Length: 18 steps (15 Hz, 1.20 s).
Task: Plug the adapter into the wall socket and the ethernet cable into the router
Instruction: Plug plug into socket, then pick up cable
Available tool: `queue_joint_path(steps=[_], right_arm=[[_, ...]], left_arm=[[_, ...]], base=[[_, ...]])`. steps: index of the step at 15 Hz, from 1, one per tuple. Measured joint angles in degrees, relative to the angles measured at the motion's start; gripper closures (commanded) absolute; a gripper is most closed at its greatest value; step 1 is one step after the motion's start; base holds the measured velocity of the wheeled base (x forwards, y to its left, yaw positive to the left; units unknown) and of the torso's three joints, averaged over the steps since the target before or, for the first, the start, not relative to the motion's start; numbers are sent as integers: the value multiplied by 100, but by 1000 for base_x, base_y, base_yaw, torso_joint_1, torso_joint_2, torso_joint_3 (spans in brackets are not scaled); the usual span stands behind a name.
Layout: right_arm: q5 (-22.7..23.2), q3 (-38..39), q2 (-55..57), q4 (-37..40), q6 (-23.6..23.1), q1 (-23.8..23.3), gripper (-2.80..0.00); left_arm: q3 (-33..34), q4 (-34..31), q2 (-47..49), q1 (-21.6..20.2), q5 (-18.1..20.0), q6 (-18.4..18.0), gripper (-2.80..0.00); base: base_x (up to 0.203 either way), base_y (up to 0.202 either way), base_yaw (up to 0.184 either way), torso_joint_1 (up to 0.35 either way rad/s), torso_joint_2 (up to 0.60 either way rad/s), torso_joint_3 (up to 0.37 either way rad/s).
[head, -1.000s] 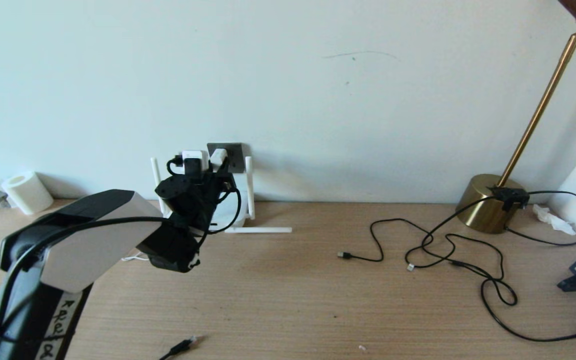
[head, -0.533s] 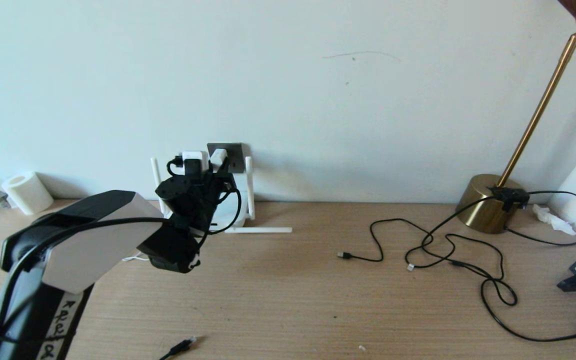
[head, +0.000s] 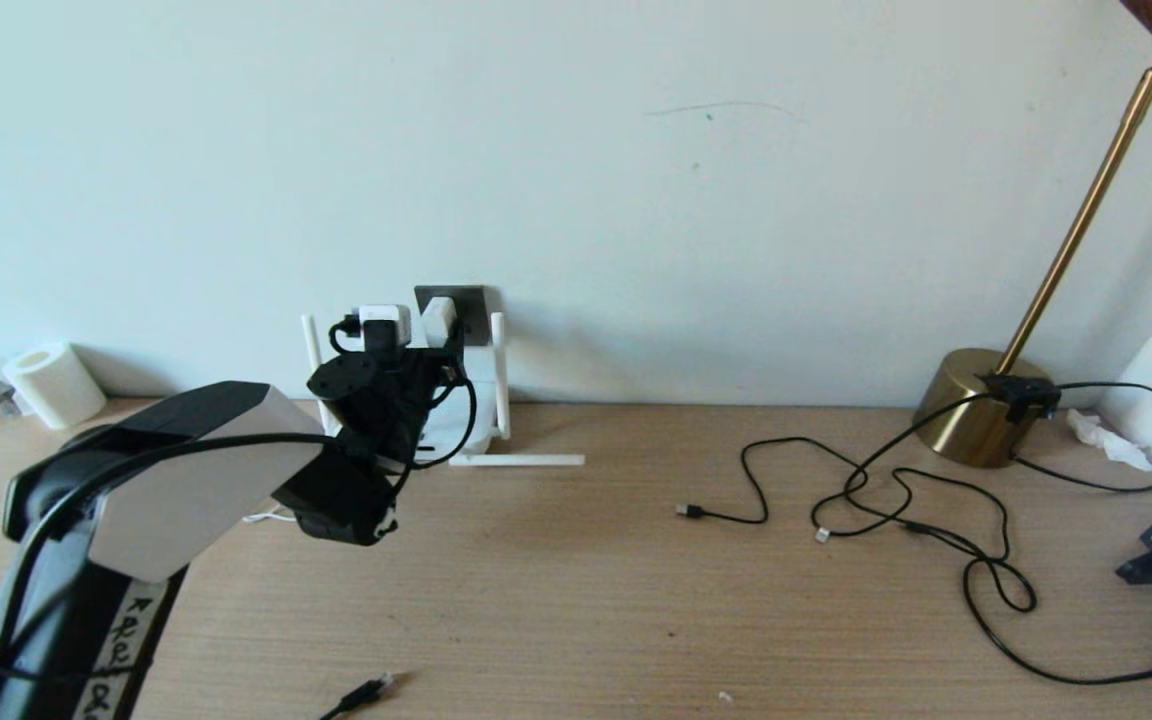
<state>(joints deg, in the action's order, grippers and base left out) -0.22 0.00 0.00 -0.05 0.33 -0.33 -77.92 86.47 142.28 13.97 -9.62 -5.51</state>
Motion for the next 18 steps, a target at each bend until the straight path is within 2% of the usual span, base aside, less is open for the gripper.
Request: queue_joint_path(steps=[4, 7, 13, 16, 18], right_arm=[[0, 0, 0, 2, 0, -2, 0], [0, 0, 0, 2, 0, -2, 0], [-3, 0, 0, 5, 2, -2, 0], [-2, 0, 0, 2, 2, -2, 0], [-2, 0, 0, 2, 2, -2, 0]], left_arm=[[74, 54, -107, 61, 64, 20, -280], [373, 65, -341, 199, 124, 33, -280], [1848, 70, -1690, 269, 293, 33, -280], [2676, -294, -2951, 201, 767, -51, -280], [3065, -1219, -4056, 56, 1370, -249, -280]], base=[[0, 0, 0, 0, 0, 0], [0, 0, 0, 0, 0, 0], [0, 0, 0, 0, 0, 0], [0, 0, 0, 0, 0, 0], [0, 0, 0, 0, 0, 0]])
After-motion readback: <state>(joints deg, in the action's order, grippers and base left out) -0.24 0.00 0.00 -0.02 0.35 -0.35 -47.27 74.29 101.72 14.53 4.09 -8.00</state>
